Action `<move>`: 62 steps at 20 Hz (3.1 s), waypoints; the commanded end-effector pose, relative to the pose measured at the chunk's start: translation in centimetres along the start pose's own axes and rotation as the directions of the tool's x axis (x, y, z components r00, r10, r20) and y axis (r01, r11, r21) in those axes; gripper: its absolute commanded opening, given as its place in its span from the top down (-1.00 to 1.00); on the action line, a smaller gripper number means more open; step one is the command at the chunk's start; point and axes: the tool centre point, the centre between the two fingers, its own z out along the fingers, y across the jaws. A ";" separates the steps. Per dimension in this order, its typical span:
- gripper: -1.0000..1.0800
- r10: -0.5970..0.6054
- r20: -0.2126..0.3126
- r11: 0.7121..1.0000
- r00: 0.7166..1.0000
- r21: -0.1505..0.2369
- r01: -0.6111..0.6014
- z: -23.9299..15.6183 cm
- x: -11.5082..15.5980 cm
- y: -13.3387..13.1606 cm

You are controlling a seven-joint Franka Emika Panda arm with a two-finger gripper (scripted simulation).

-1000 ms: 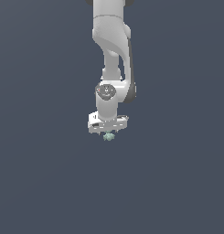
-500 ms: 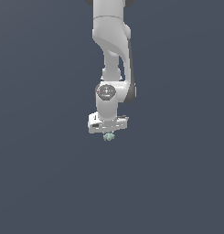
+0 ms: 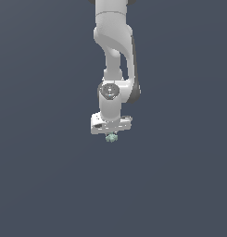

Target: Pick up the object and move it to a goal position.

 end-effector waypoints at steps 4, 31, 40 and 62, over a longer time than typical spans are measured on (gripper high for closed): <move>1.00 -0.001 -0.001 1.000 1.000 0.000 0.001 -2.9 1.0 -1.6; 1.00 0.000 -0.001 1.000 1.000 -0.001 0.000 -26.3 9.9 -14.9; 1.00 0.000 -0.001 1.000 1.000 0.000 0.000 -31.2 12.0 -17.7; 1.00 0.000 -0.001 1.000 1.000 0.000 0.000 -36.9 14.7 -20.9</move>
